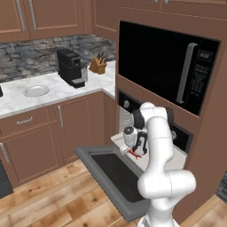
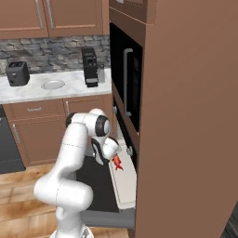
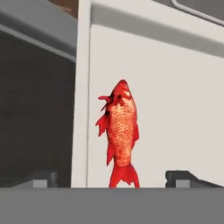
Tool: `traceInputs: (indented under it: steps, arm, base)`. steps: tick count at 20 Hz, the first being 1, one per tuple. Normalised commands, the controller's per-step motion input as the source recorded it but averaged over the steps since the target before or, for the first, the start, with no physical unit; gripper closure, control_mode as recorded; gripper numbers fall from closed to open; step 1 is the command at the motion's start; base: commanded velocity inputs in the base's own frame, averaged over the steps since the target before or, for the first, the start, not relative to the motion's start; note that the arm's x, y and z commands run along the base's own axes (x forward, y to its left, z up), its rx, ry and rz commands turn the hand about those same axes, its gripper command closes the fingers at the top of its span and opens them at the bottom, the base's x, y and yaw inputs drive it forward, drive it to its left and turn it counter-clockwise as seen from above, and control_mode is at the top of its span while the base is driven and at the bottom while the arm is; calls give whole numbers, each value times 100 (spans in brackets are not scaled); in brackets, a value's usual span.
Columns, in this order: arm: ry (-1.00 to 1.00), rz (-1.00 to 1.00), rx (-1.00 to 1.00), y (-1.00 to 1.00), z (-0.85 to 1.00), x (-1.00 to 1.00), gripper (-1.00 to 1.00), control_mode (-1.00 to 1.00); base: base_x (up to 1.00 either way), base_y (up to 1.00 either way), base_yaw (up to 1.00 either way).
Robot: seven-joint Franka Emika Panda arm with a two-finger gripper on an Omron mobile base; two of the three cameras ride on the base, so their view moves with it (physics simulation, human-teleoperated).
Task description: Place the fish on the rack of the oven, and slide the rack back inside. Close the oven door.
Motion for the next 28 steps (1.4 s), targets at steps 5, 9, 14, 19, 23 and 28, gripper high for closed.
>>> traceInputs:
  steps: [5,9,14,19,23,28]
  arm:
    - [10,0,-4,70,22,-78,-100,-100]
    - [1,0,-3,79,0,-53,-100,-100]
    - [-6,-9,0,36,4,-18,-100,-100]
    - [0,-15,0,8,-18,-6,-100,-100]
    - [0,-14,0,3,-39,-1,-100,-100]
    - [0,-6,0,0,-41,2,-100,-100]
  base:
    - [0,0,0]
    - [0,0,0]
    - [0,0,0]
    - [0,0,0]
    - [0,0,0]
    - [0,0,0]
